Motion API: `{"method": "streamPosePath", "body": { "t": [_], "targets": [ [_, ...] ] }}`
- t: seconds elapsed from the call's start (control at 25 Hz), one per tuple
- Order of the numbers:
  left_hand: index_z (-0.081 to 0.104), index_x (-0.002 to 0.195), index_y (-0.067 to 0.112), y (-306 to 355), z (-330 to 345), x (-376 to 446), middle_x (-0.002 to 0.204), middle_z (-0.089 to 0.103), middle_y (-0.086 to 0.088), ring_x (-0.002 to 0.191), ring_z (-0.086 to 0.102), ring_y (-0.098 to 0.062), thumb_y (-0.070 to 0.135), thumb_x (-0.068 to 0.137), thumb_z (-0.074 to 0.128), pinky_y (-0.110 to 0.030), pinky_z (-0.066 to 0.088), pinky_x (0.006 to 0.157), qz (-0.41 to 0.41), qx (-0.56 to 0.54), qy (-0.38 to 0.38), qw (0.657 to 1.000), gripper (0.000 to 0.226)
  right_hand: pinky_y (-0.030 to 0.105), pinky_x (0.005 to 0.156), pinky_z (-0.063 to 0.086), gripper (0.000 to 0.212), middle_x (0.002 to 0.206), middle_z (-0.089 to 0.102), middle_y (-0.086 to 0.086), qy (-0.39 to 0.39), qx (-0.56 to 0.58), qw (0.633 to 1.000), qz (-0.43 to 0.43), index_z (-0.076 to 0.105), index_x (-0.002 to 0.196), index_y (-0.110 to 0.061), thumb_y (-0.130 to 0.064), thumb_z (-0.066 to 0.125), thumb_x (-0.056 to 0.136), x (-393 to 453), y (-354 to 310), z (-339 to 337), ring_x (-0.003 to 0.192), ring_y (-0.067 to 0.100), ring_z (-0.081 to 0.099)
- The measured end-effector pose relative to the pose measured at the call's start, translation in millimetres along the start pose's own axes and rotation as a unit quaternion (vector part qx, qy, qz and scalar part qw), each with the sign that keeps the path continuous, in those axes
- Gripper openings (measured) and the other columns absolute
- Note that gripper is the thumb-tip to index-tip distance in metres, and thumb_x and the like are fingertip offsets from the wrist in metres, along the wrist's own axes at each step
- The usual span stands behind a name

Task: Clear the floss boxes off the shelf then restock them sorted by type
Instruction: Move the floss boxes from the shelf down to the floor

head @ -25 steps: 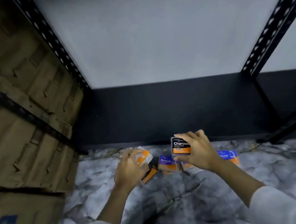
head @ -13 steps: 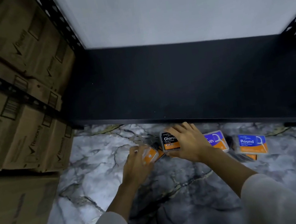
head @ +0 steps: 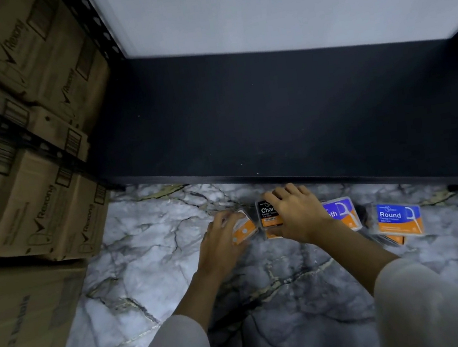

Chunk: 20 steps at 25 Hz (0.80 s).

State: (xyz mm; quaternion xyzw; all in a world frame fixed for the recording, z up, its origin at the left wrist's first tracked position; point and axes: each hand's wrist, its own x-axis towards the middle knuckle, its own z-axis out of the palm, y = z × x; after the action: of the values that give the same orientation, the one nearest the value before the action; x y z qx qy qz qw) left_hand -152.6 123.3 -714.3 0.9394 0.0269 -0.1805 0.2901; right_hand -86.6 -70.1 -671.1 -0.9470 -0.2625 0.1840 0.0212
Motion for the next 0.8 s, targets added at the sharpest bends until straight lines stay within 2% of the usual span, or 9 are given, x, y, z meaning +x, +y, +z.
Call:
{"method": "streamPosePath", "body": {
  "t": [0.12, 0.24, 0.32, 0.4, 0.52, 0.68, 0.8],
  "targets": [
    [0.048, 0.135, 0.027, 3, -6, 0, 0.137, 0.041, 0.004, 0.122, 0.046, -0.021, 0.033, 0.079, 0.072, -0.038, 0.044, 0.096, -0.003, 0.003, -0.020, 1.000, 0.061, 0.041, 0.106, 0.030, 0.077, 0.141, 0.043, 0.005, -0.018, 0.017, 1.000, 0.013, 0.030, 0.141, -0.020, -0.059, 0.057, 0.082, -3, -1, -2, 0.127, 0.026, 0.039],
    [0.050, 0.136, 0.025, 15, -30, -3, 0.140, 0.044, 0.005, 0.126, 0.044, -0.019, 0.038, 0.087, 0.063, -0.034, 0.040, 0.101, -0.015, 0.014, -0.049, 0.999, 0.052, 0.042, 0.114, 0.021, 0.075, 0.149, 0.036, 0.004, -0.054, 0.117, 0.991, 0.039, 0.029, 0.145, -0.020, -0.052, 0.059, 0.085, -8, -4, -15, 0.139, 0.025, 0.028],
    [0.054, 0.132, 0.024, 28, -58, -7, 0.139, 0.048, 0.005, 0.125, 0.048, -0.019, 0.035, 0.093, 0.056, -0.033, 0.042, 0.098, -0.030, 0.031, -0.075, 0.996, 0.041, 0.040, 0.113, 0.026, 0.064, 0.147, 0.038, 0.006, -0.052, 0.174, 0.982, 0.053, 0.037, 0.143, -0.018, -0.040, 0.061, 0.087, -15, -8, -33, 0.138, 0.026, 0.030],
    [0.058, 0.125, 0.025, 44, -90, -11, 0.132, 0.056, 0.003, 0.120, 0.052, -0.021, 0.030, 0.095, 0.050, -0.034, 0.045, 0.096, -0.046, 0.052, -0.100, 0.993, 0.031, 0.038, 0.101, 0.040, 0.050, 0.138, 0.048, 0.008, -0.044, 0.211, 0.974, 0.073, 0.046, 0.135, -0.017, -0.029, 0.060, 0.089, -25, -12, -60, 0.126, 0.029, 0.045],
    [0.062, 0.111, 0.029, 75, -144, -25, 0.121, 0.064, -0.001, 0.109, 0.059, -0.024, 0.031, 0.093, 0.046, -0.038, 0.049, 0.093, -0.056, 0.066, -0.072, 0.994, 0.023, 0.038, 0.085, 0.047, 0.032, 0.122, 0.059, 0.010, -0.033, 0.210, 0.973, 0.089, 0.053, 0.124, -0.019, -0.027, 0.053, 0.093, -49, -19, -116, 0.108, 0.031, 0.056],
    [0.062, 0.108, 0.032, 130, -221, -64, 0.120, 0.062, 0.000, 0.108, 0.060, -0.027, 0.032, 0.091, 0.049, -0.038, 0.048, 0.092, -0.022, 0.106, -0.020, 0.994, 0.022, 0.038, 0.090, 0.048, 0.026, 0.119, 0.062, 0.006, 0.020, 0.184, 0.978, 0.094, 0.058, 0.115, -0.021, -0.031, 0.055, 0.091, -91, -32, -200, 0.107, 0.029, 0.059],
    [0.063, 0.108, 0.031, 170, -280, -103, 0.119, 0.062, 0.002, 0.107, 0.059, -0.025, 0.031, 0.092, 0.049, -0.037, 0.048, 0.091, 0.010, 0.123, 0.024, 0.992, 0.021, 0.038, 0.088, 0.048, 0.025, 0.117, 0.060, 0.004, 0.052, 0.155, 0.984, 0.069, 0.057, 0.115, -0.020, -0.031, 0.052, 0.093, -129, -50, -270, 0.103, 0.025, 0.058]
  ]
}}
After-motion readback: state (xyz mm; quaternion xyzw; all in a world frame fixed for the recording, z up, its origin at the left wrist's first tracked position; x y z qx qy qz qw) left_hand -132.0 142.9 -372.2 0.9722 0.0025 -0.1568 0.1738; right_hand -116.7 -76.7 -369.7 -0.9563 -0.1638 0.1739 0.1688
